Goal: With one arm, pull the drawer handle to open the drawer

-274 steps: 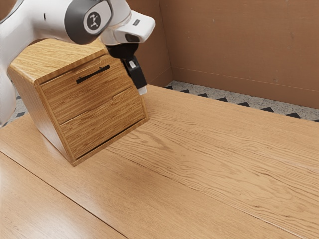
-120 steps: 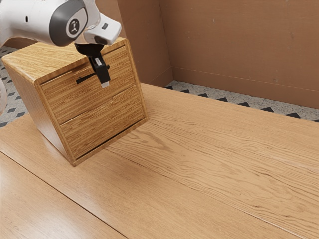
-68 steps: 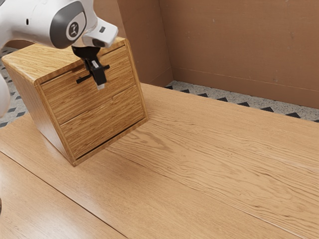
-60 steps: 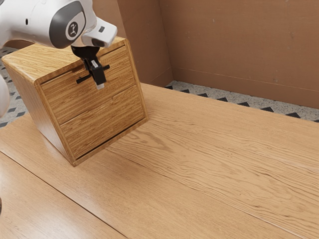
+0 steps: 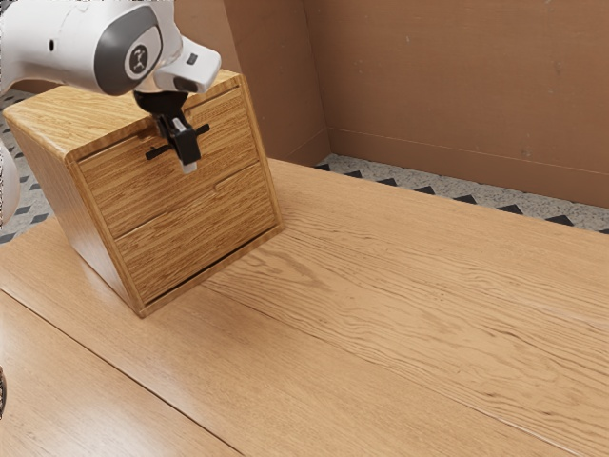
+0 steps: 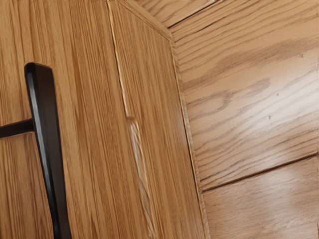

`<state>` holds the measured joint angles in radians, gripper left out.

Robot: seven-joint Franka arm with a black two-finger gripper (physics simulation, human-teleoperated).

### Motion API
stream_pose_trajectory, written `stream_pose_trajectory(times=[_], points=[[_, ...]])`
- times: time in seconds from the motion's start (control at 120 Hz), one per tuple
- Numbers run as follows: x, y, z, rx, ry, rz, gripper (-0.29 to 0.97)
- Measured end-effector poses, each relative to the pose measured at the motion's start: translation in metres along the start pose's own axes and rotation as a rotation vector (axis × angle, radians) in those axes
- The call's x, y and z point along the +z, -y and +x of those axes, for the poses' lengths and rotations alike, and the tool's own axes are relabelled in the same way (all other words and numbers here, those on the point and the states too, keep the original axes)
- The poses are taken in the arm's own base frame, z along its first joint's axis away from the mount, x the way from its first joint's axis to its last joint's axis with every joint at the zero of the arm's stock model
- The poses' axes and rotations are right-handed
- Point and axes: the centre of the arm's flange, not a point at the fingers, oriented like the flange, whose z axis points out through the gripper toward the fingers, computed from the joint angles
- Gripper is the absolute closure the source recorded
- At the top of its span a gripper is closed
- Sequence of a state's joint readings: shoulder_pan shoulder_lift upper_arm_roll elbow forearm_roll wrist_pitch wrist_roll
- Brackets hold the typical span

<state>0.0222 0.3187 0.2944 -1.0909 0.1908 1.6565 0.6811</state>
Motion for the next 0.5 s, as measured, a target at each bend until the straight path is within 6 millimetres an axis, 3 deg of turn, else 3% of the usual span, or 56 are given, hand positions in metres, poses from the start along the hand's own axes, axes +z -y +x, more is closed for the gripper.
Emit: stream_pose_trajectory(times=[0.5], points=[[0.014,-0.003,0.013,0.005,0.005,-0.011,0.04]])
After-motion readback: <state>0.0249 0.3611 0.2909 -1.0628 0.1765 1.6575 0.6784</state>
